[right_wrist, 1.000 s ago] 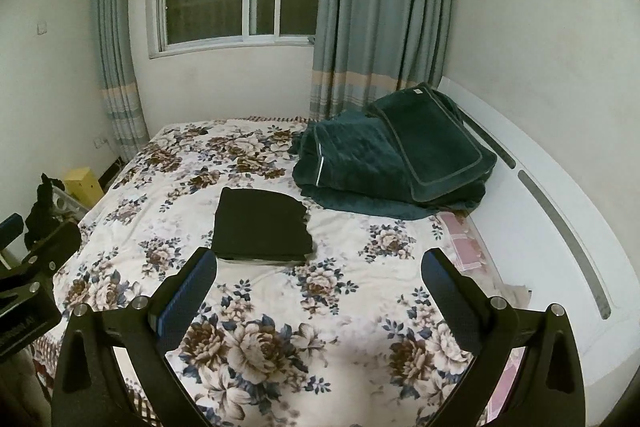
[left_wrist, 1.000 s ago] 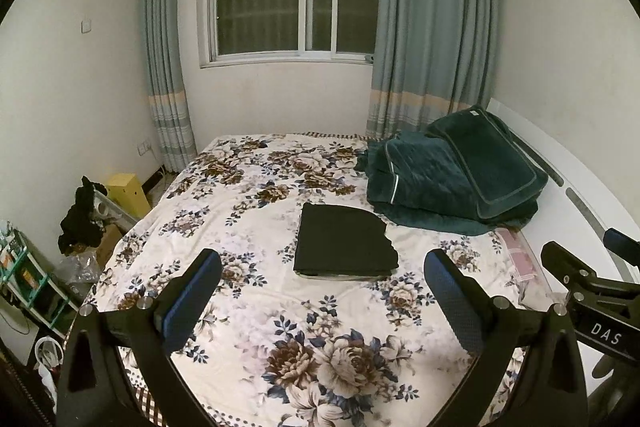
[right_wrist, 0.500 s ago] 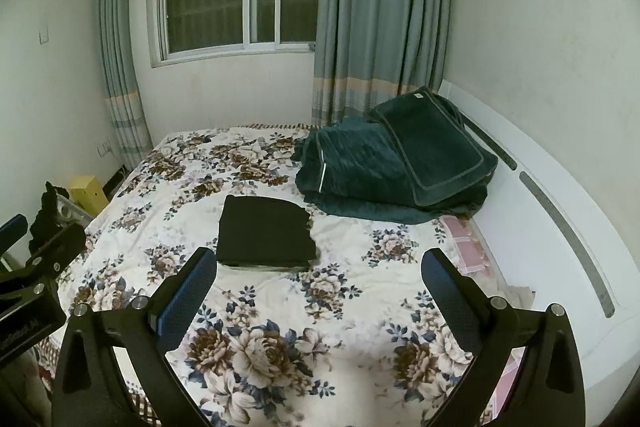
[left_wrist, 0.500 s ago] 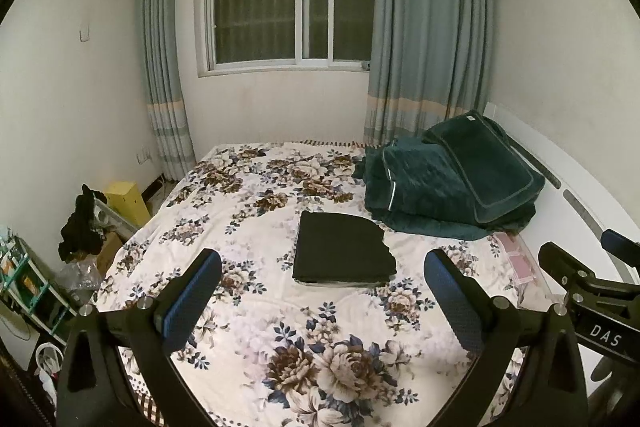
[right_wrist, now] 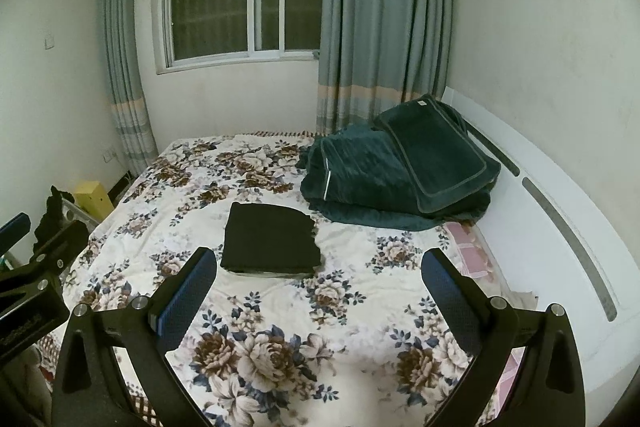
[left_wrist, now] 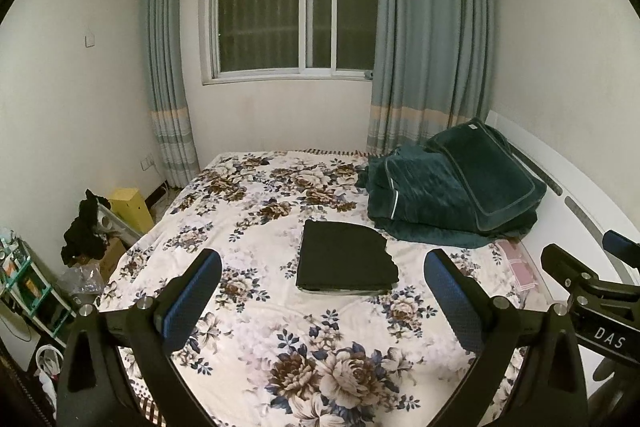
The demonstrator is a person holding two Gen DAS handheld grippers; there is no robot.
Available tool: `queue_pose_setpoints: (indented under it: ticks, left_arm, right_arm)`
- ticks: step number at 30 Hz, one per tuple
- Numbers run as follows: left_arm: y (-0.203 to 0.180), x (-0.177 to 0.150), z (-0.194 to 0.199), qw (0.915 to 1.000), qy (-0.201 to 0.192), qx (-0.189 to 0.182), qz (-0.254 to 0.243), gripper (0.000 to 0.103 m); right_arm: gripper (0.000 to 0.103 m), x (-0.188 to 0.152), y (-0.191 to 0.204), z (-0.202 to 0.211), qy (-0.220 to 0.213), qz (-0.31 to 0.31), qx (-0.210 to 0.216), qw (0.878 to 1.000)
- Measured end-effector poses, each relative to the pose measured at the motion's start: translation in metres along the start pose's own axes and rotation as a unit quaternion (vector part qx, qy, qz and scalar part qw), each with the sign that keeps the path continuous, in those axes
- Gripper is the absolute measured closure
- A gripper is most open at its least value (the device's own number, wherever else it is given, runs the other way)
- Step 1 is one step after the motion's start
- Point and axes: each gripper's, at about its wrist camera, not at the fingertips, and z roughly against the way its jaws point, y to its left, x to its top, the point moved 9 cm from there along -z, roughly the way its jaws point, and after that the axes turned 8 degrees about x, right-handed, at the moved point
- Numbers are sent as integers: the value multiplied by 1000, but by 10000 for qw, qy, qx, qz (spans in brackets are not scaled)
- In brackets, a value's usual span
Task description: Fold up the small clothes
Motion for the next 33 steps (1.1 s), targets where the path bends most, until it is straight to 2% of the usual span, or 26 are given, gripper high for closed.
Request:
queue_pose_setpoints:
  ticks: [33]
  left_arm:
    - [4, 7, 3, 9999, -90, 100, -18, 0]
  right_arm:
    - [0, -5, 8, 1, 6, -19, 29, 10000]
